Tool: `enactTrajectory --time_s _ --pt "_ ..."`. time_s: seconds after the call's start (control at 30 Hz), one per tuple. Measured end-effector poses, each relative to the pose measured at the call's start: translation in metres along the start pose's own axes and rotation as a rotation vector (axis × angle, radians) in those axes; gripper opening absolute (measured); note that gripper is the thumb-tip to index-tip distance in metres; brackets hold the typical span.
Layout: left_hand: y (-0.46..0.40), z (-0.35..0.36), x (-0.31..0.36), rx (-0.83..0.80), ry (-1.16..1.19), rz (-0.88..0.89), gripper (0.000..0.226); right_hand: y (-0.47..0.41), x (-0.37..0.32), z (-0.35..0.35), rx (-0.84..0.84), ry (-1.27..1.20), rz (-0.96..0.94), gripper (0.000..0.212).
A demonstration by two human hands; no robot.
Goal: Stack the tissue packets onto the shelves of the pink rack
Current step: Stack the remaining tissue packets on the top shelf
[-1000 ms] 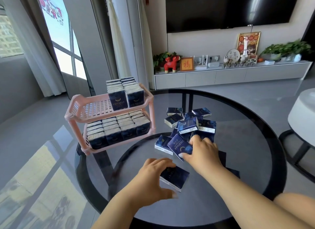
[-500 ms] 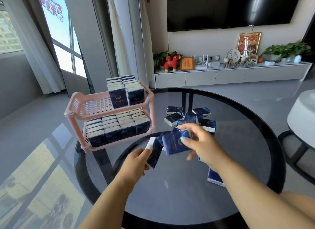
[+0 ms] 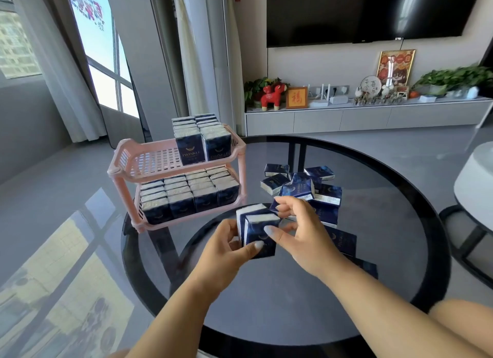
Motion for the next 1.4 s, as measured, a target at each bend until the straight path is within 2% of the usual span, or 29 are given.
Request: enactTrajectory --time_s 0.07,0.1,0.2,0.27,0.33,0.43,0.57,0.7,0.87,1.07,1.4 --pt "0.001 0.001 0.005 0.021 0.012 0.037 0.039 0.004 -0.001 0.012 -0.173 -0.138 0.089 0.045" --pt "0.001 0.000 0.007 0.046 -0.057 0.071 0.041 0.007 -0.002 0.018 -0.261 -0.187 0.103 0.047" --pt "0.000 -0.006 0.013 0.157 -0.428 0.209 0.045 0.015 -0.004 0.030 -0.379 -0.195 0.108 0.061" --pt "0.001 -0.010 0.017 0.177 -0.487 0.253 0.045 0.016 -0.002 0.032 -0.384 -0.182 0.091 0.070" --pt "0.001 -0.021 0.027 0.253 -0.514 0.259 0.042 0.015 -0.001 0.030 -0.333 -0.157 0.077 0.063" --pt "-0.004 -0.051 0.046 0.452 -0.507 0.213 0.038 0.015 0.009 0.023 -0.203 -0.053 0.125 0.053" --pt "-0.019 -0.091 0.071 0.610 -0.401 0.210 0.043 0.017 0.032 0.027 -0.197 0.124 0.205 0.066" --pt "-0.043 -0.121 0.094 0.634 -0.457 0.215 0.047 0.017 0.040 0.027 -0.158 0.184 0.190 0.061" --pt "-0.071 -0.142 0.103 0.634 -0.543 0.188 0.056 0.018 0.042 0.026 -0.146 0.196 0.176 0.067" --pt "-0.086 -0.148 0.097 0.617 -0.658 0.152 0.058 0.016 0.042 0.029 -0.156 0.240 0.140 0.033" --pt "-0.094 -0.150 0.096 0.601 -0.758 0.175 0.066 0.016 0.043 0.030 -0.159 0.259 0.110 0.030"
Point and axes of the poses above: each hand's wrist, its own y-axis away from the middle knuckle, its own z-axis out of the palm, x = y × z, the point moved 5 cm from there along -y, towards the middle knuckle, and after that the axes turned 9 degrees about -y, right-handed, at the moved point
